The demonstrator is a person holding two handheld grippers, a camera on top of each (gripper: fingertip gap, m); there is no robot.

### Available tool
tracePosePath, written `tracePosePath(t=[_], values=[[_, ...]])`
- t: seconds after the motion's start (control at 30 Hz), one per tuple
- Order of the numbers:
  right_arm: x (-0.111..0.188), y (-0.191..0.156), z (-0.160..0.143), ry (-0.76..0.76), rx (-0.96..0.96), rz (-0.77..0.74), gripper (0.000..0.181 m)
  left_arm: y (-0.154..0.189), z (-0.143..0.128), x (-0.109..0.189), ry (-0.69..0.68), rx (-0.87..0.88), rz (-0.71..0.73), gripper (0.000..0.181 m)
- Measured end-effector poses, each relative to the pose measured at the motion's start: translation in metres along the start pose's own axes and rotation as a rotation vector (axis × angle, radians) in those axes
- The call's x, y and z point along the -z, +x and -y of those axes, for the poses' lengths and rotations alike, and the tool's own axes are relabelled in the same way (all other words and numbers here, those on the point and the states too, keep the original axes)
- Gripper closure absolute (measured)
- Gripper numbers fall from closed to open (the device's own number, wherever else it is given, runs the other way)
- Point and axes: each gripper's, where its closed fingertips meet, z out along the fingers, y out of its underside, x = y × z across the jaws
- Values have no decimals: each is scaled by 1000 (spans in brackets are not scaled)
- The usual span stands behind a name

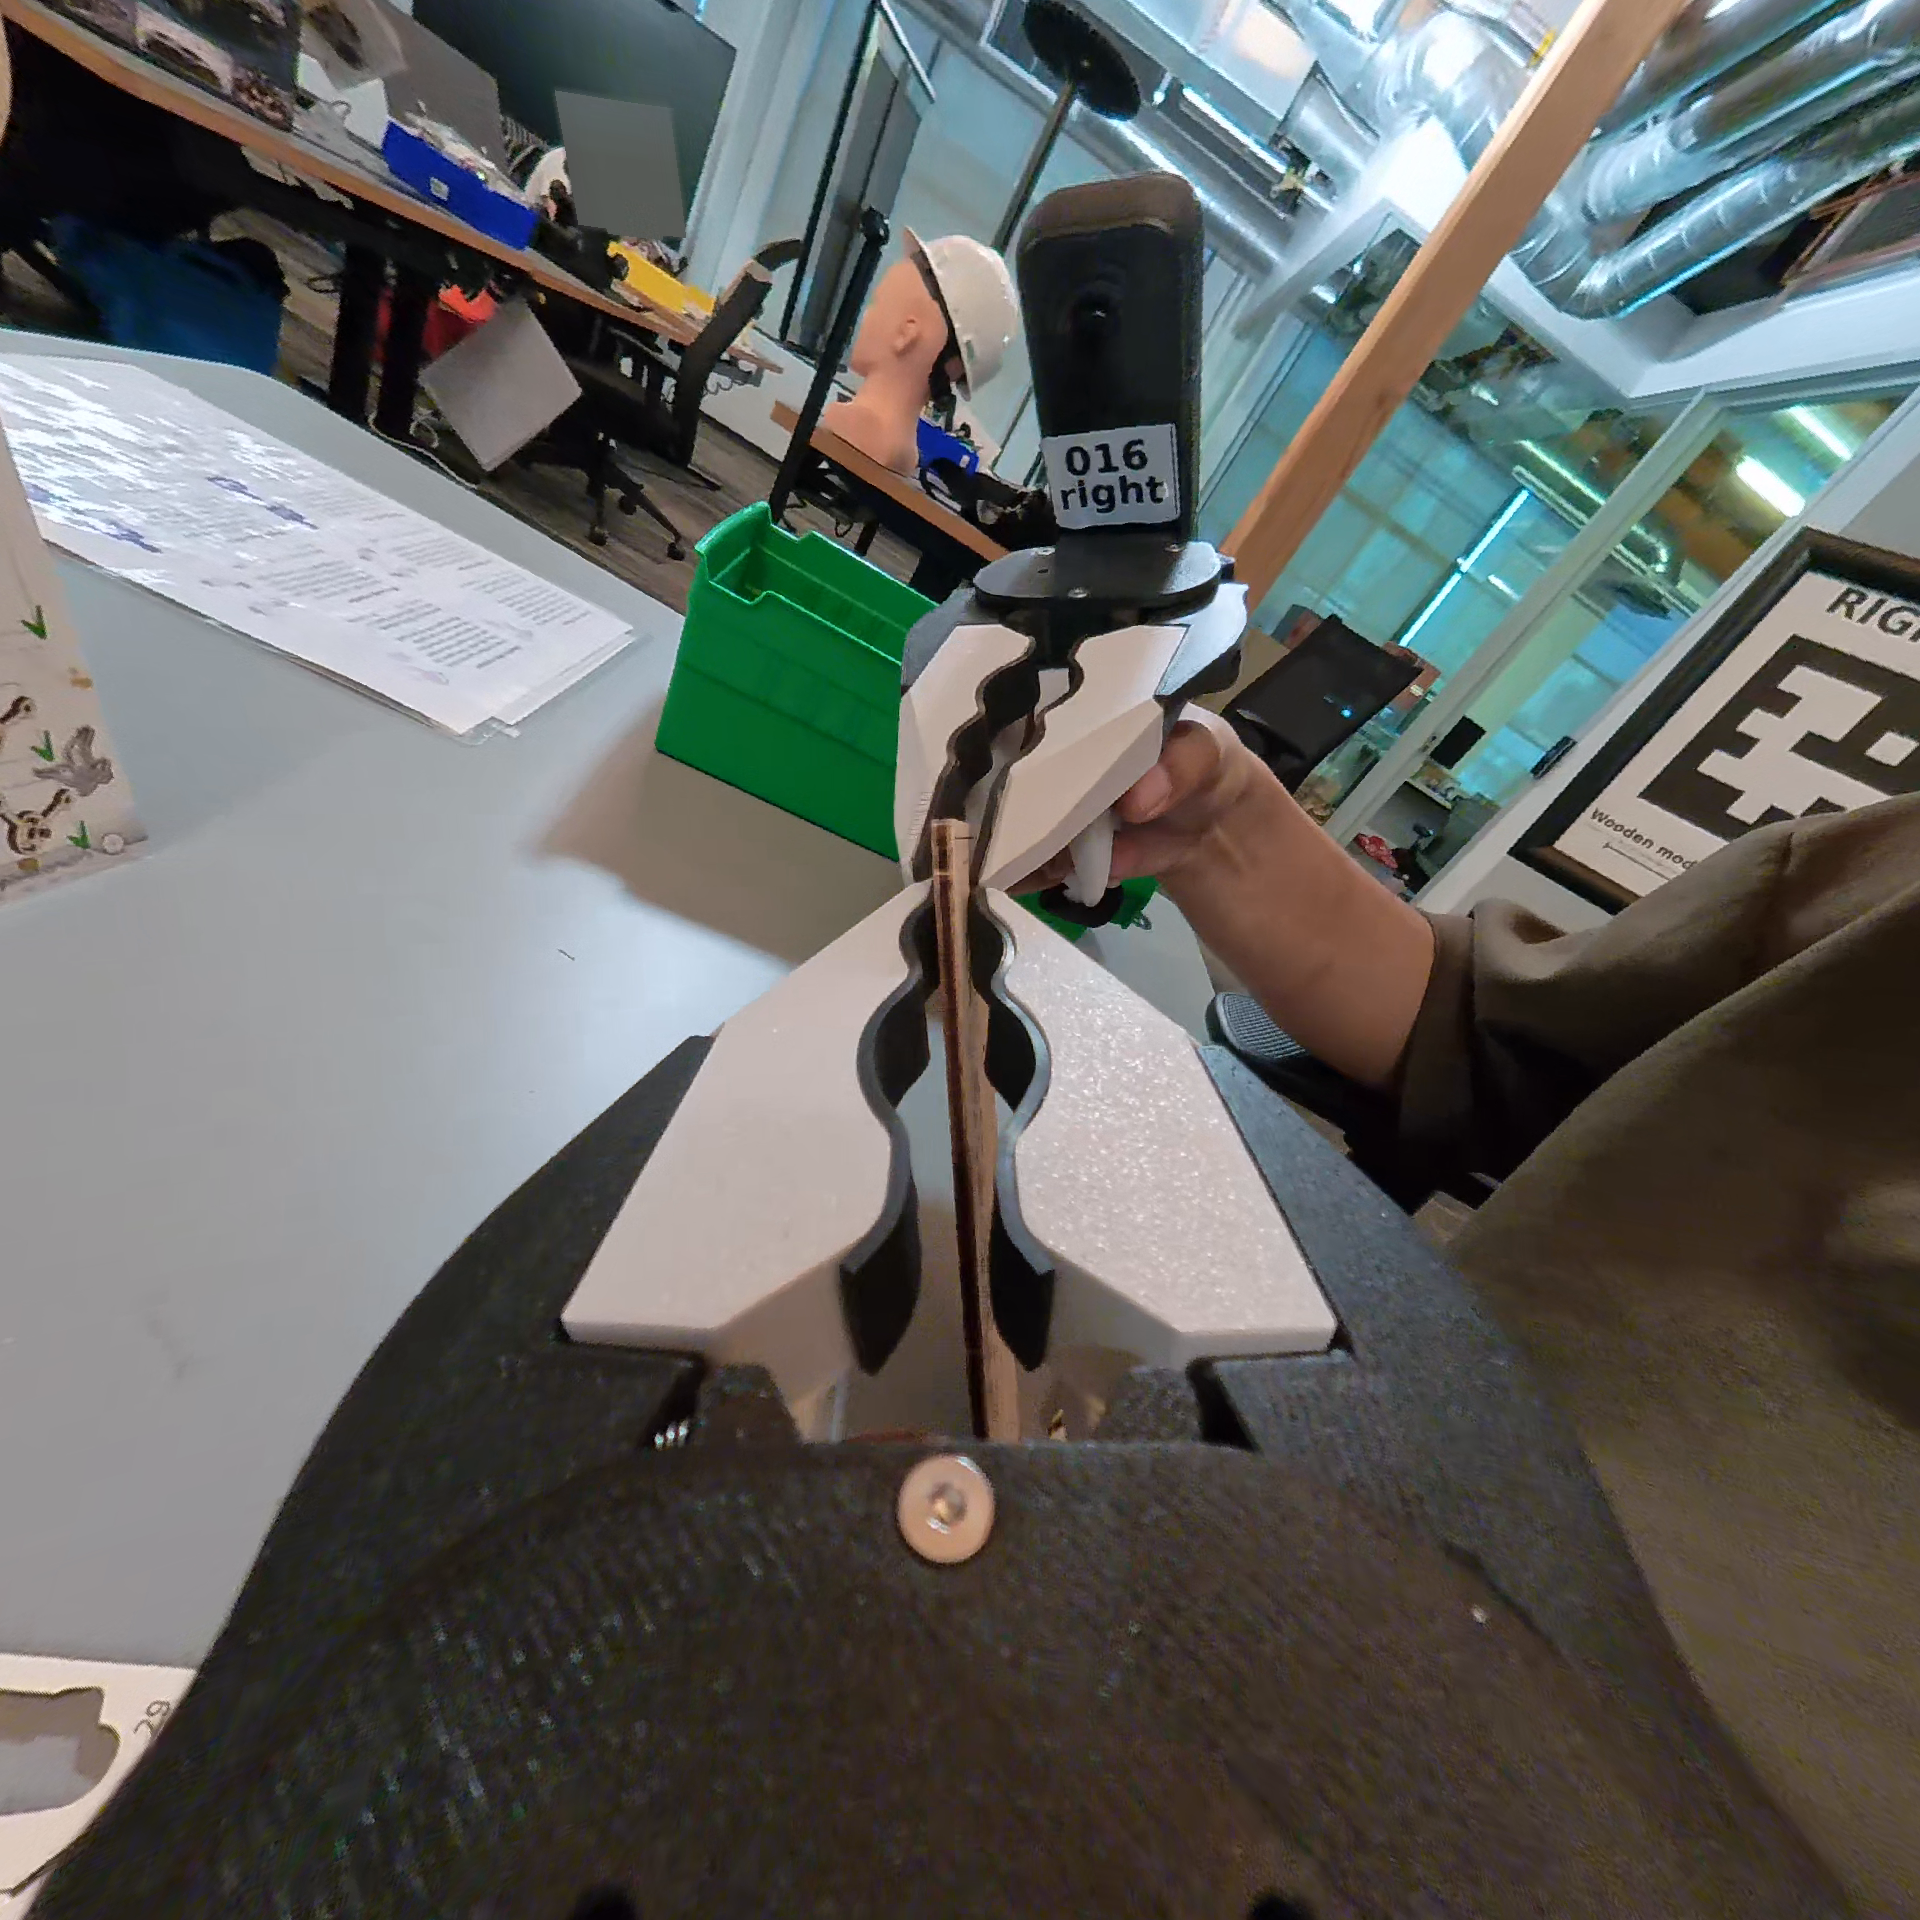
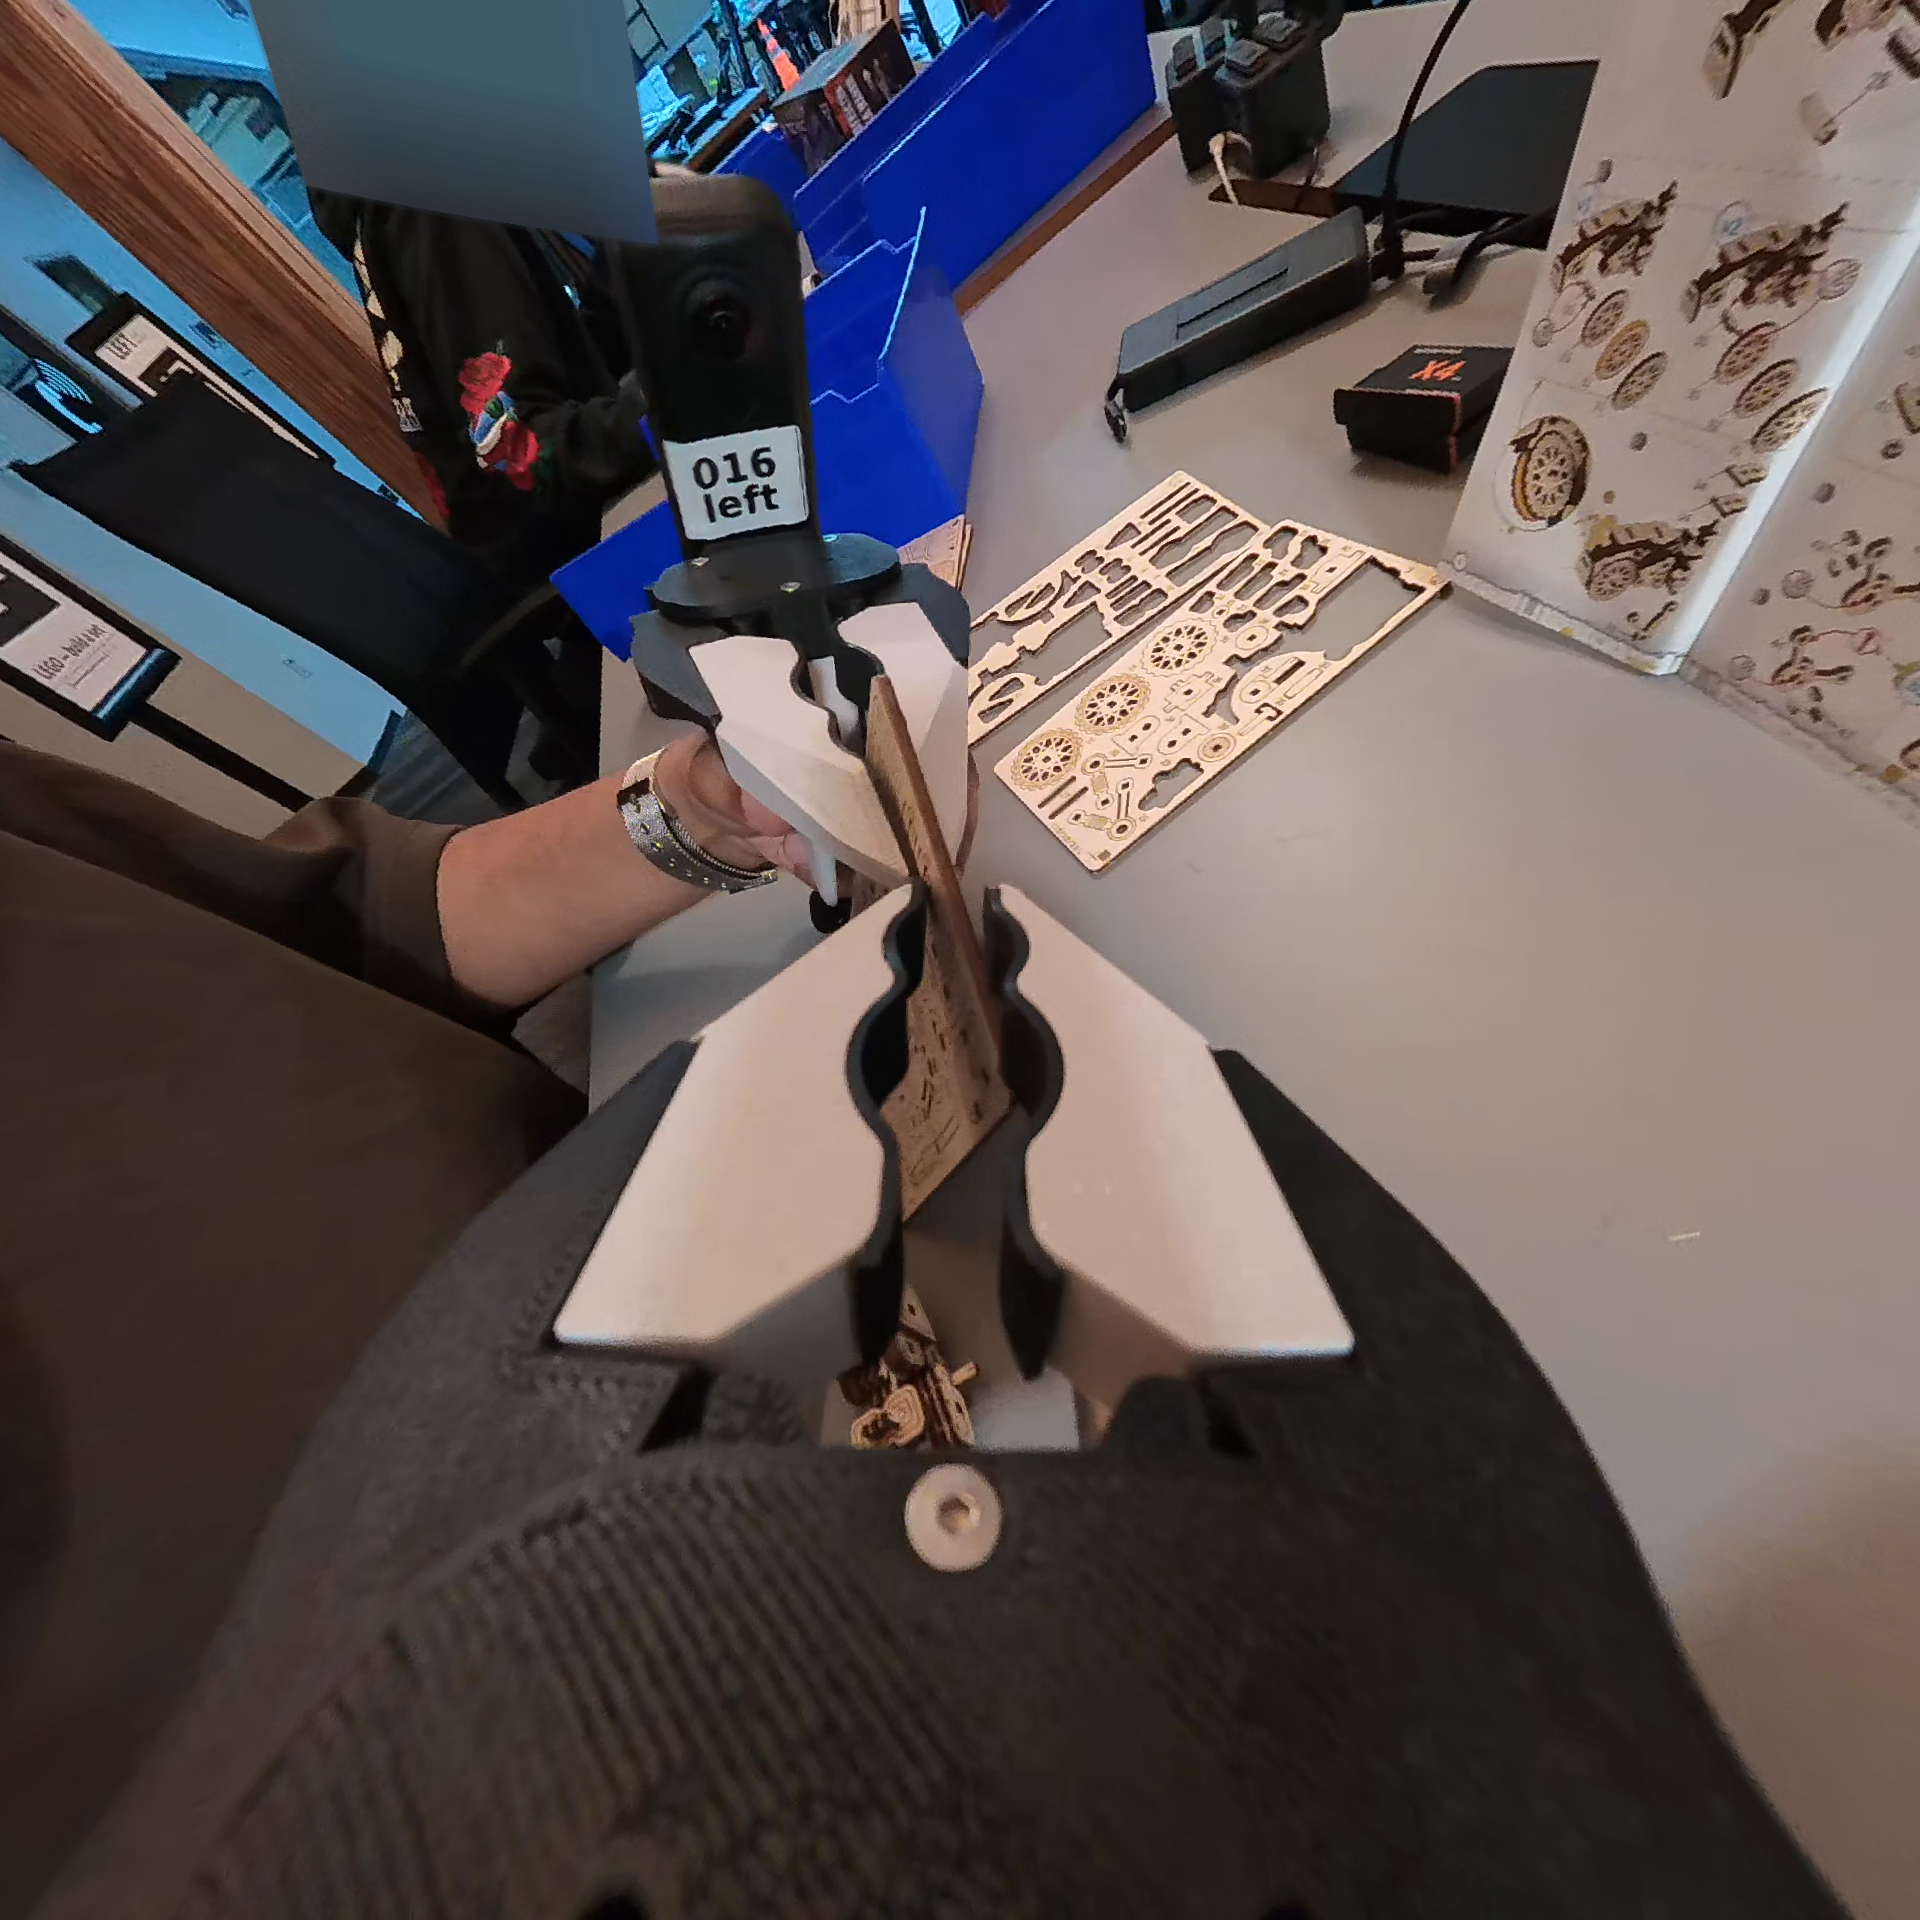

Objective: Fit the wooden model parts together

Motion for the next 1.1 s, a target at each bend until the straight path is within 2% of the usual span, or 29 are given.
tracePosePath(t=[0.63,0.83,0.9,1.1], values=[[-2,7,-1,-5,-14,-64,171,-6,-2,-3,-21,-84,93,181],[-3,9,-1,-20,-9,-123,172,-9,-2,-3,-15,-103,118,181],[-5,14,-5,-47,18,-171,172,-13,-7,-3,-51,-138,154,181],[-2,9,4,-11,16,-153,172,-8,2,-3,12,-62,87,181]])
